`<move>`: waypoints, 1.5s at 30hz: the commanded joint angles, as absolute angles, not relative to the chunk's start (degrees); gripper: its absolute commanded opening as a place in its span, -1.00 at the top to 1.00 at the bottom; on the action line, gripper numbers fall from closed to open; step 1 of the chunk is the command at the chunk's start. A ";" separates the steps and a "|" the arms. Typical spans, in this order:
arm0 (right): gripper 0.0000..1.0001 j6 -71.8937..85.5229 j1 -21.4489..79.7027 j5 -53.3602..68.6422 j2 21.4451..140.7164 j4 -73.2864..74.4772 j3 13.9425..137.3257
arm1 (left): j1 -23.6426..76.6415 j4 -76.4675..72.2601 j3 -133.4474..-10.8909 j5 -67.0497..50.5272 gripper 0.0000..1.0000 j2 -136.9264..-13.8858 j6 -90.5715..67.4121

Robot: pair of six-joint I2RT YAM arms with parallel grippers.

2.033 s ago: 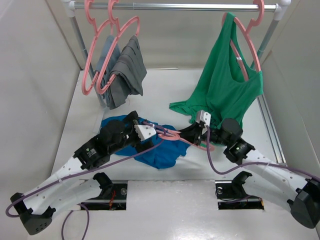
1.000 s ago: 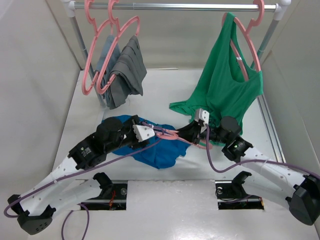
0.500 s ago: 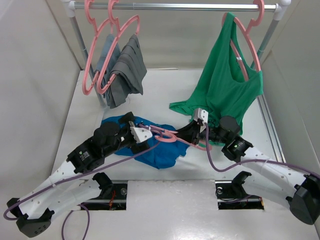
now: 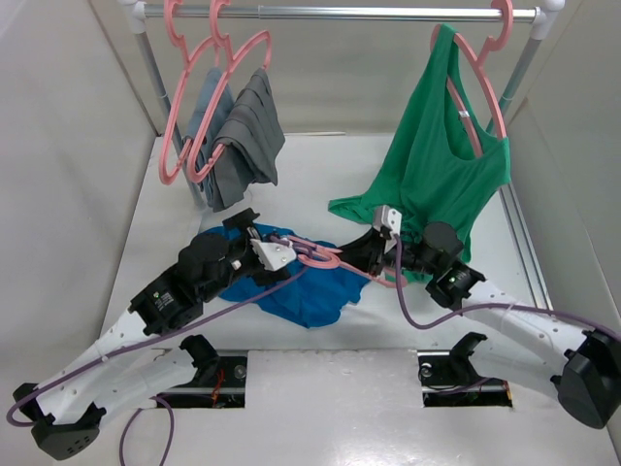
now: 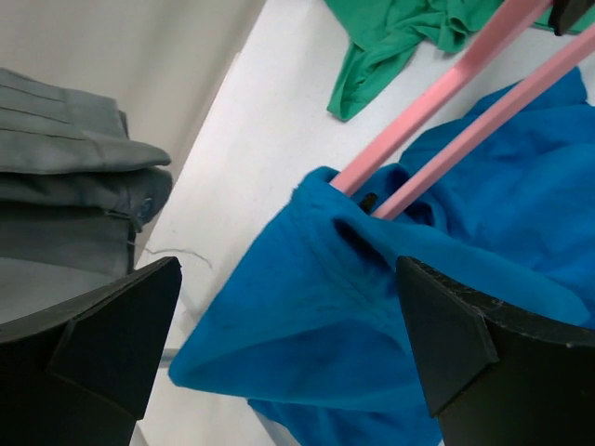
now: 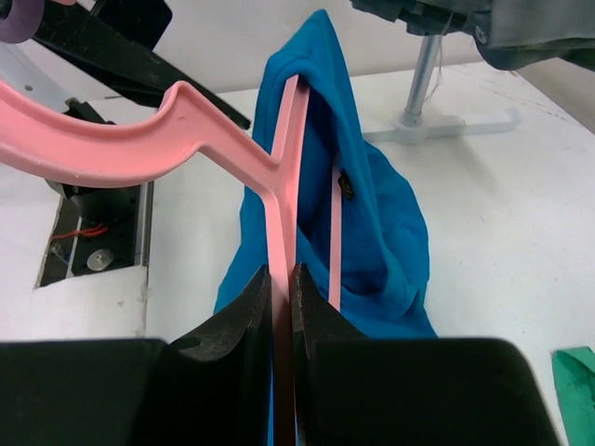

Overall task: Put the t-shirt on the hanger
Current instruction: Place tshirt on hanger

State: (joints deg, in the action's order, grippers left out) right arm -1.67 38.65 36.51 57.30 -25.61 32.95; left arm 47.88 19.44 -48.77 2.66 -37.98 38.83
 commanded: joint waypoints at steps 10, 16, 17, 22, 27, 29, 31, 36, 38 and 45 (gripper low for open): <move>1.00 -3.96 32.87 28.30 57.74 -20.39 32.43 | 48.43 15.62 -53.62 0.24 -1.00 -36.03 41.22; 1.00 -6.41 33.57 30.94 53.45 -19.25 32.96 | 48.43 15.47 -50.01 11.07 -1.00 -38.40 43.07; 1.00 -6.42 33.57 31.46 53.44 -19.25 32.96 | 48.43 14.95 -49.49 11.68 -1.00 -39.02 43.07; 1.00 -6.94 34.10 34.80 52.91 -18.72 32.96 | 47.90 14.94 -50.54 15.46 -1.00 -42.09 39.56; 1.00 -6.94 34.10 35.51 50.63 -18.72 32.96 | 43.95 15.56 -51.68 16.00 -1.00 -45.43 39.02; 1.00 -6.94 34.10 35.51 49.15 -18.72 32.96 | 43.95 17.48 -52.29 16.00 -1.00 -45.97 38.50; 1.00 -6.94 34.10 34.20 48.60 -18.72 32.96 | 43.95 18.02 -52.29 15.39 -1.00 -46.76 38.50; 1.00 -6.94 34.10 34.19 47.29 -18.72 34.71 | 43.95 19.86 -51.68 14.24 -1.00 -47.29 38.50; 1.00 -6.42 34.10 34.71 47.29 -18.72 34.72 | 43.95 19.86 -51.68 15.55 -1.00 -48.60 37.89; 1.00 -5.89 34.10 35.24 46.76 -18.72 34.72 | 43.42 20.30 -53.52 19.67 -1.00 -52.64 35.95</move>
State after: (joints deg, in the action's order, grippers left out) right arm -6.79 34.46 35.51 48.38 -15.38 32.84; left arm 43.90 20.23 -50.15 16.47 -51.03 38.06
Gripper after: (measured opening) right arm 0.134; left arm 0.997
